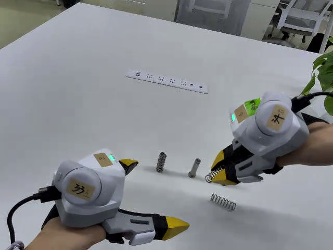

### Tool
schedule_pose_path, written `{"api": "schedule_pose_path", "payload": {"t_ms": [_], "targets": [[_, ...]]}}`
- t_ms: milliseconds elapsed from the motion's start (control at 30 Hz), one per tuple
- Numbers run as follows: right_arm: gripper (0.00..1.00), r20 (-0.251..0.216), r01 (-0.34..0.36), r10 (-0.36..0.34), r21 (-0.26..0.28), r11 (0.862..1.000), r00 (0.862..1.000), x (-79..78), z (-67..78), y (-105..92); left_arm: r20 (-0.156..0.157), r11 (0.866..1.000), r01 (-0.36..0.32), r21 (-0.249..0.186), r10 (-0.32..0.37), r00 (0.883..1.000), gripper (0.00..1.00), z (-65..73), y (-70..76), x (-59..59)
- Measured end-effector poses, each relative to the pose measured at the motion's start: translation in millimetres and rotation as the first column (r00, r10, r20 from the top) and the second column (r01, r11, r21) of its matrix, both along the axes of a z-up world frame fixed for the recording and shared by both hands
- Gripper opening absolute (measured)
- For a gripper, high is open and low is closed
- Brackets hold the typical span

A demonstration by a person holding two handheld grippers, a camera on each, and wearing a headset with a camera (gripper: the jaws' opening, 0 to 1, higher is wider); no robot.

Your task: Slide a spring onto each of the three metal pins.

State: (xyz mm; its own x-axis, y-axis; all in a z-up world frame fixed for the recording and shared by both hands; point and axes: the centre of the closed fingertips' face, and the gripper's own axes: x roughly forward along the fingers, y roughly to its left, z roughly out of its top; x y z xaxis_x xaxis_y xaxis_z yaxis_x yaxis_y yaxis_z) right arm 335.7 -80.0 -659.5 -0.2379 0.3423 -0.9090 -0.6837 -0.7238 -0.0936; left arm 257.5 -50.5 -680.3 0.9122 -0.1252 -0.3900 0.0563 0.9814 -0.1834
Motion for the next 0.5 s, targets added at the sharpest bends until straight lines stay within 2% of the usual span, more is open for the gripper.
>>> {"api": "schedule_pose_path", "payload": {"t_ms": [233,300,500], "targets": [[0.12,0.046,-0.037,0.038,-0.015,0.999,0.998,10.9,3.1,16.6,-0.011,1.0,0.004,0.016,-0.004,1.0,1.0,-2.1,1.0,0.4],[0.12,0.078,-0.053,0.055,-0.025,0.998,0.995,17.2,2.0,21.1,-0.011,1.0,0.006,0.018,-0.006,1.0,1.0,-2.4,1.2,0.8],[0.12,0.085,-0.072,0.075,-0.048,0.996,0.993,19.9,-1.2,31.9,-0.016,1.0,0.012,0.023,-0.011,1.0,1.0,-3.6,1.2,0.4]]}}
